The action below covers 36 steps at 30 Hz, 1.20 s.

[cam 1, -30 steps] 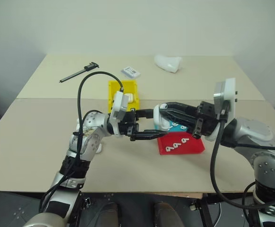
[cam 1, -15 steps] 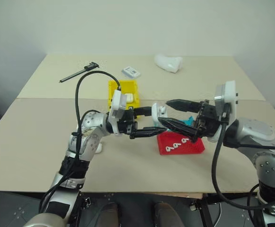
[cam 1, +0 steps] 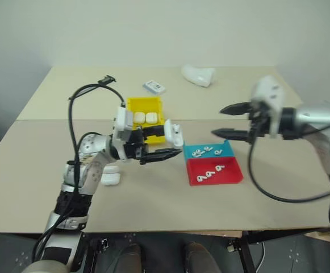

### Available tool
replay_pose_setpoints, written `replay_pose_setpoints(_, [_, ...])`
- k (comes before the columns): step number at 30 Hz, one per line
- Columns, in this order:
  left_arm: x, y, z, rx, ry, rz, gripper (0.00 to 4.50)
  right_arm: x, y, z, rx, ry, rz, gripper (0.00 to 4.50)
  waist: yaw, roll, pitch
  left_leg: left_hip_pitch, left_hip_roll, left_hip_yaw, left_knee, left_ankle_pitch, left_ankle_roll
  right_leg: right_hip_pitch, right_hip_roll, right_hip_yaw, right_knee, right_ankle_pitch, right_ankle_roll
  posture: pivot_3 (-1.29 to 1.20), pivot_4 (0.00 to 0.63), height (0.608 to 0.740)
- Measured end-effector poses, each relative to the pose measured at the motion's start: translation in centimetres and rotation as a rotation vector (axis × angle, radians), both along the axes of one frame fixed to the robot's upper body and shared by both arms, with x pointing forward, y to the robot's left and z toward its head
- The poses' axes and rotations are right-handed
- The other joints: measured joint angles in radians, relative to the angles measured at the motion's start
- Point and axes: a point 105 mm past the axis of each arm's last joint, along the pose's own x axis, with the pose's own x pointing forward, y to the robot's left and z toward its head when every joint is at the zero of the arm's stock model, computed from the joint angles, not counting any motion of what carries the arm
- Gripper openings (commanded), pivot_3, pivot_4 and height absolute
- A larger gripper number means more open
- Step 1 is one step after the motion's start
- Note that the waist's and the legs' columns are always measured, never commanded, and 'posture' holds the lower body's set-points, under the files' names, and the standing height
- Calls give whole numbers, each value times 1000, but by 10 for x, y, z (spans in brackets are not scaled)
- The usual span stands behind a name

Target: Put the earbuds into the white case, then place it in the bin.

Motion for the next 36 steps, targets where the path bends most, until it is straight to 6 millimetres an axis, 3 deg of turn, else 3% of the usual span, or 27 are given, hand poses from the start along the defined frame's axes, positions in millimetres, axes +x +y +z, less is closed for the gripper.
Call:
replay_pose_setpoints(4, [1, 6, 2, -3, -5, 33, 2782, 24, 1, -30, -303, 21, 108, 3845, 4, 1, 1, -3, 0, 1, 1, 0, 0, -3, -1, 0, 0, 0, 0, 0, 150, 740])
replay_pose_setpoints(8, [-2, 10, 1, 1, 0, 46, 2782, 41, -9, -41, -516, 12, 164, 3845, 9, 1, 1, -4, 0, 3, 1, 0, 0, -3, -1, 0, -1, 0, 0, 0, 150, 740])
replay_pose_setpoints(11, [-3, 12, 2, 2, -9, 62, 2782, 46, -10, -53, -611, 36, 224, 3203, 13, 1, 1, -4, 0, 4, 1, 0, 0, -3, -2, -1, 0, 0, 0, 0, 150, 740])
replay_pose_setpoints(13, [-5, 12, 2, -1, -13, 68, 2782, 49, -10, -58, -652, 43, 249, 2558, 12, 2, 1, -3, 0, 5, 1, 0, -1, -2, -2, -1, 0, 0, 0, 0, 150, 740])
replay_pose_setpoints(21, [-8, 15, 3, -1, -6, 86, 2782, 52, -23, -69, -789, 73, 279, 2558, 12, 2, 1, -3, 0, 5, 1, 0, -1, -2, -2, -1, 1, 0, 0, 0, 150, 740])
replay_pose_setpoints(36, [-12, 17, 4, -4, -12, 117, 2782, 52, -23, -83, -829, 85, 287, 2558, 9, 3, 2, -2, 0, 6, 1, 1, -1, -2, -2, 0, 2, 0, 0, 0, 150, 740])
